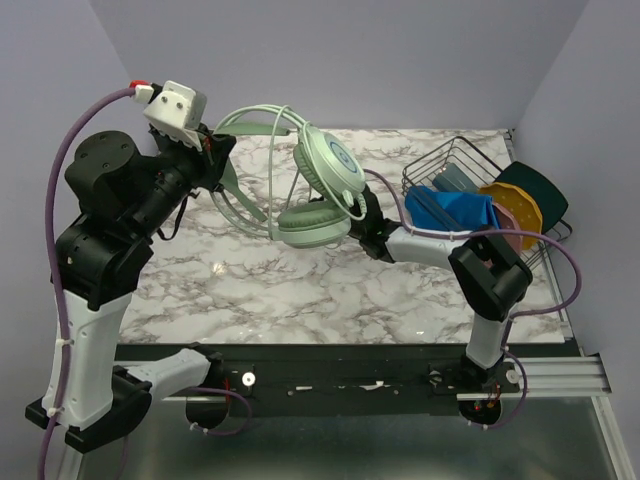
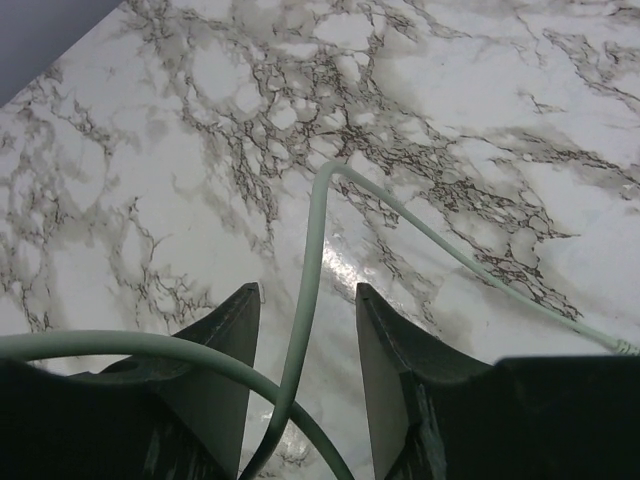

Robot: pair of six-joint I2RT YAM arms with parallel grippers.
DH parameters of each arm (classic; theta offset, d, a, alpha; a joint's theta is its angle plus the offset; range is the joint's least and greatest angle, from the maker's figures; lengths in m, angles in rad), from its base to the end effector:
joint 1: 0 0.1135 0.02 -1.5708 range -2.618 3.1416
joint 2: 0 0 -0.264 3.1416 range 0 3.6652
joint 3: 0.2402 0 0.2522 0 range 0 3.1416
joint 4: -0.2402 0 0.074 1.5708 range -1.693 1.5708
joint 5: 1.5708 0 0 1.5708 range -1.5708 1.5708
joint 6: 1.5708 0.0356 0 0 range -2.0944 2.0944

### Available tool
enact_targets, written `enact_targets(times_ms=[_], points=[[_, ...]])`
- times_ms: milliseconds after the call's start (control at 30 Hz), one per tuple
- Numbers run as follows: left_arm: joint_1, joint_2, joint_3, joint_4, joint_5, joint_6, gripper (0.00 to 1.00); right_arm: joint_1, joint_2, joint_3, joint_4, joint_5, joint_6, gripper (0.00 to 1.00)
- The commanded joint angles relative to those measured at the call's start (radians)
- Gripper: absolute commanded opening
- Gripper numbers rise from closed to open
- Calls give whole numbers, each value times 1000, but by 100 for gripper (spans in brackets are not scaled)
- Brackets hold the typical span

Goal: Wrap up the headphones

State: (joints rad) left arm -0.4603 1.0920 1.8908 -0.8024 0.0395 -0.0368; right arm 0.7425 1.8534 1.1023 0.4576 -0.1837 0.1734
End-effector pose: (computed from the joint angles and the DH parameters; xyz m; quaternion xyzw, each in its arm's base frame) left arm 0.1211 -0.0616 0.5648 0.1625 0.6895 -0.1872 0.6806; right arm 0.3035 0.2874 0.2122 -0.2769 0.7520 0.3285 0.4999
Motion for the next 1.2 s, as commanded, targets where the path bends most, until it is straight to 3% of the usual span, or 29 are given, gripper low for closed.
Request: enact_targets(times_ms=[0,267,400,533,800,1000,1167], points=[[-3,3,67,63,-32,-80,0,3,29,-18,73,-28,31,49],[-1,17,59,80,-114,-71,0,3,3,-87,61,-65,34,39],[-1,22,2,135,-274,-72,0,29,-25,-125,15,-66,41,23],[23,43,-38,209,-367,-83,0,89,-40,-150,-42,-54,6,13],[198,161,-4,252,-276,-273,0,239,-20,-64,-232,-5,-58,8],[262,213,-129,422,-470,-164,0,363,-80,-7,-396,84,-155,6],[278,247,-245,618,-592,15,0,461,-128,30,-546,142,-245,1]])
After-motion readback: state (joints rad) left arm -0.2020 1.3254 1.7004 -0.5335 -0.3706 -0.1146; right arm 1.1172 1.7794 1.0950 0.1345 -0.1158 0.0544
